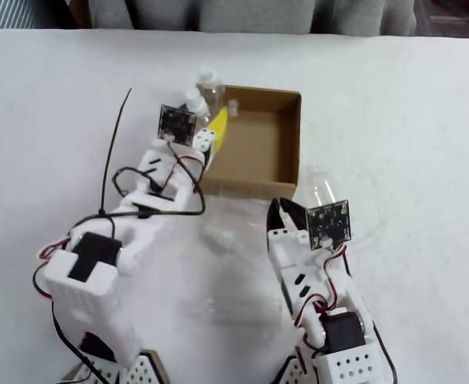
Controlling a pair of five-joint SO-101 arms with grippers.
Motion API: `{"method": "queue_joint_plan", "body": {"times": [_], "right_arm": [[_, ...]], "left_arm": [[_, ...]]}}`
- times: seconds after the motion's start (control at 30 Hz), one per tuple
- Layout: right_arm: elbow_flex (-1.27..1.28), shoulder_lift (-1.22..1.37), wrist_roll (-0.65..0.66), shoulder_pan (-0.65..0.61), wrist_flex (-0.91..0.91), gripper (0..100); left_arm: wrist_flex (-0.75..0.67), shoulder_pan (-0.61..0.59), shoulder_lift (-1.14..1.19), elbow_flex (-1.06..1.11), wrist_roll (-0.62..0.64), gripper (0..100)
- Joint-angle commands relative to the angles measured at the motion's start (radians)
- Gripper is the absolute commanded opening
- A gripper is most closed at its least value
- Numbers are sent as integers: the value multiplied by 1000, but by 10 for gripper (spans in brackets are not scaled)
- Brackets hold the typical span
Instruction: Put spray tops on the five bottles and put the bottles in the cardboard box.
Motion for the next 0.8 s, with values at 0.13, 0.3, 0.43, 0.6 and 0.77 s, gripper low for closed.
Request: {"method": "queue_joint_plan", "body": {"times": [0.13,0.3,0.43,0.6,0.77], "right_arm": [[6,-5,-2,7,10,15],[6,-5,-2,7,10,15],[6,-5,-2,8,10,15],[6,-5,0,8,10,15],[6,-5,0,10,10,15]], "left_arm": [[-32,8,-5,-29,-8,20],[-32,8,-5,-21,-9,20],[-32,8,-5,-21,-9,20],[-32,7,-5,-18,-8,38],[-32,7,-5,12,-2,137]]}}
